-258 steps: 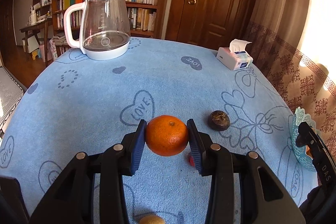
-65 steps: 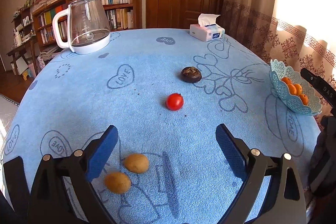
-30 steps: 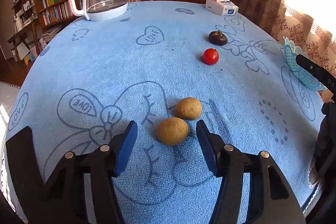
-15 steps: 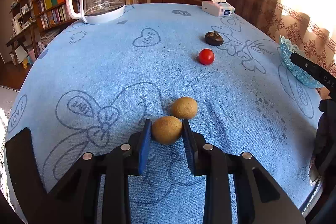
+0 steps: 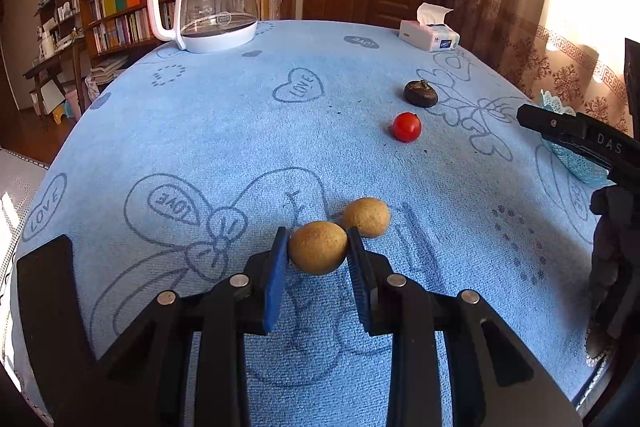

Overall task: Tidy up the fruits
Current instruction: 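Grasp the red tomato with the right tool while the left tool holds the potato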

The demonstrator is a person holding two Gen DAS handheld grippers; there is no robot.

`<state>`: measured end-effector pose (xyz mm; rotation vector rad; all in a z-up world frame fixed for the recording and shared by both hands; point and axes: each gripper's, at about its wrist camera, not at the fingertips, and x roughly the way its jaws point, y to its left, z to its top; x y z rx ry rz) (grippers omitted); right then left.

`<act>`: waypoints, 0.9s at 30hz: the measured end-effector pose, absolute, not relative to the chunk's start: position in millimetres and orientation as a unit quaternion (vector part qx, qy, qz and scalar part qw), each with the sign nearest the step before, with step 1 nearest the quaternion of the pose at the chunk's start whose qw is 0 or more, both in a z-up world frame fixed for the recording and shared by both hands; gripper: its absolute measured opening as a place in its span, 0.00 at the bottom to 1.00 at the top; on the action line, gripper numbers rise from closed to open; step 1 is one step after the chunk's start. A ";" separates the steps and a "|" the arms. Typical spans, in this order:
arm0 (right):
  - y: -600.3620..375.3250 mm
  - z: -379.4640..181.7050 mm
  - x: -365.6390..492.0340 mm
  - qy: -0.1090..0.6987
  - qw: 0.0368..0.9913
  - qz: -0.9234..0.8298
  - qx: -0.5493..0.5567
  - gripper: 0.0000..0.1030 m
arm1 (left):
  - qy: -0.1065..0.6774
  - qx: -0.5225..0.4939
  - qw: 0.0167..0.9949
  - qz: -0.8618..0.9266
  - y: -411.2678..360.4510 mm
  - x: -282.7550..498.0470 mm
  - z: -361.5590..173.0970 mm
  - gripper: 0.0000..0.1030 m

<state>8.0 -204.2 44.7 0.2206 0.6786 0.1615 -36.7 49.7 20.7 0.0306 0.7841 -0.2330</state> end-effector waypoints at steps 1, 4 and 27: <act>-197.0 44.7 13.0 0.336 0.932 0.087 0.102 0.77 | 0.381 0.013 0.918 -0.113 50.3 -36.8 20.8 0.28; -175.4 43.8 25.3 0.346 0.929 0.104 0.080 0.77 | 0.381 0.007 0.918 -0.112 52.6 -36.8 21.0 0.28; -97.6 10.2 92.9 0.423 0.892 0.159 0.017 0.30 | 0.384 -0.007 0.916 -0.117 56.0 -35.3 19.8 0.28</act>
